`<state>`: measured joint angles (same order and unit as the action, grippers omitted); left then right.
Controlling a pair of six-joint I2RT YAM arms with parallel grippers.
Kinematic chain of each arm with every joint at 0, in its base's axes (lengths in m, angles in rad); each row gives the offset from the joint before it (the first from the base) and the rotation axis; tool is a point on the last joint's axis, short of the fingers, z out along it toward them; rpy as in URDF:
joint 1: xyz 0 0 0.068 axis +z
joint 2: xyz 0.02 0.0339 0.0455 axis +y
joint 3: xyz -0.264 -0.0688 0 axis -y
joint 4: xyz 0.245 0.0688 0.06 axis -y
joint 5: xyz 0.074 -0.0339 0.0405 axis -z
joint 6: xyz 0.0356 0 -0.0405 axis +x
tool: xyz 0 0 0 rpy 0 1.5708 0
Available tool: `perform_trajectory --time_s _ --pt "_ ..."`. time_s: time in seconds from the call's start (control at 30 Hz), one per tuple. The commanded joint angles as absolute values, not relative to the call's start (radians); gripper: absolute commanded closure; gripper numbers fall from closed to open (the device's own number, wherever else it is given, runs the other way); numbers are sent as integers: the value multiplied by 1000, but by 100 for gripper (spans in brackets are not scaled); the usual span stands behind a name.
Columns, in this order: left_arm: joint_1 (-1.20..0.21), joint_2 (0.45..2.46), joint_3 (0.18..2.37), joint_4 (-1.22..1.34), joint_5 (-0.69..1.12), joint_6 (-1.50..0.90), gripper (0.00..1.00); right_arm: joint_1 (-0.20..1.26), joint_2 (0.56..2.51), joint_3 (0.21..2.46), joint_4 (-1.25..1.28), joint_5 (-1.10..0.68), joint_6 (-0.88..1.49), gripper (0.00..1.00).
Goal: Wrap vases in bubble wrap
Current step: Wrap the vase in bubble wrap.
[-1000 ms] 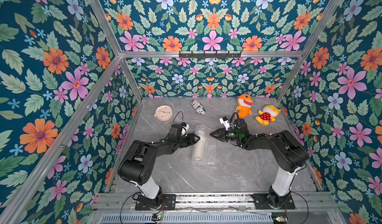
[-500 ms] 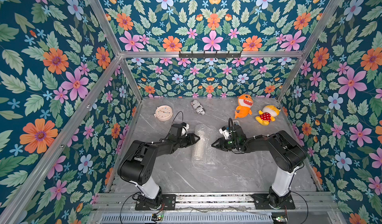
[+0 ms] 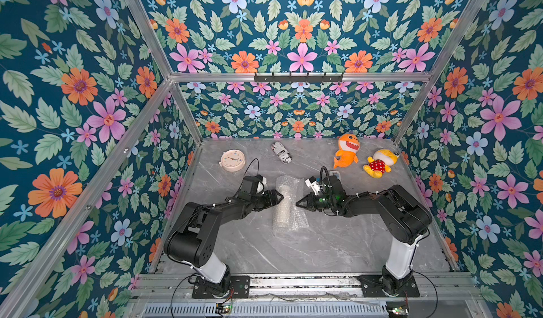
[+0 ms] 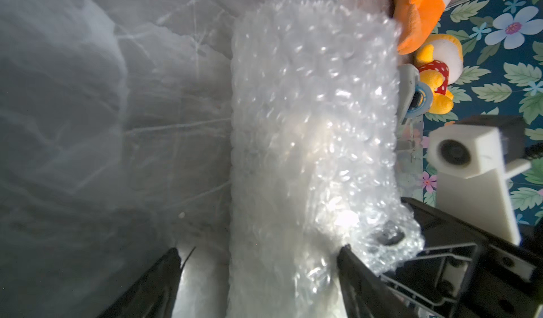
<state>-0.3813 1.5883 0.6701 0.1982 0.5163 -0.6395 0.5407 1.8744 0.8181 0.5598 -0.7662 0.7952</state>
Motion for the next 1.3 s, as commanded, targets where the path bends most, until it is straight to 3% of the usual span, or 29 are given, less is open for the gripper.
perform_trajectory --time_s 0.0,0.3,0.4,0.57,0.67,0.97,1.27 --pt "-394 1568 680 150 512 -625 11 543 1868 834 605 -787 810 100" --pt "-432 1585 665 194 505 -655 7 543 1878 844 607 -795 813 100" --pt "-439 1614 675 176 487 -641 13 544 1871 841 606 -795 813 100" --pt "-445 1674 684 152 466 -617 30 544 1852 842 605 -803 805 100" --pt "-449 1668 681 142 450 -609 34 542 1858 845 634 -830 820 100" --pt "-461 1646 667 168 466 -600 36 552 1933 922 737 -921 902 82" --pt "-474 1651 652 205 479 -609 39 558 2027 1018 743 -933 922 73"
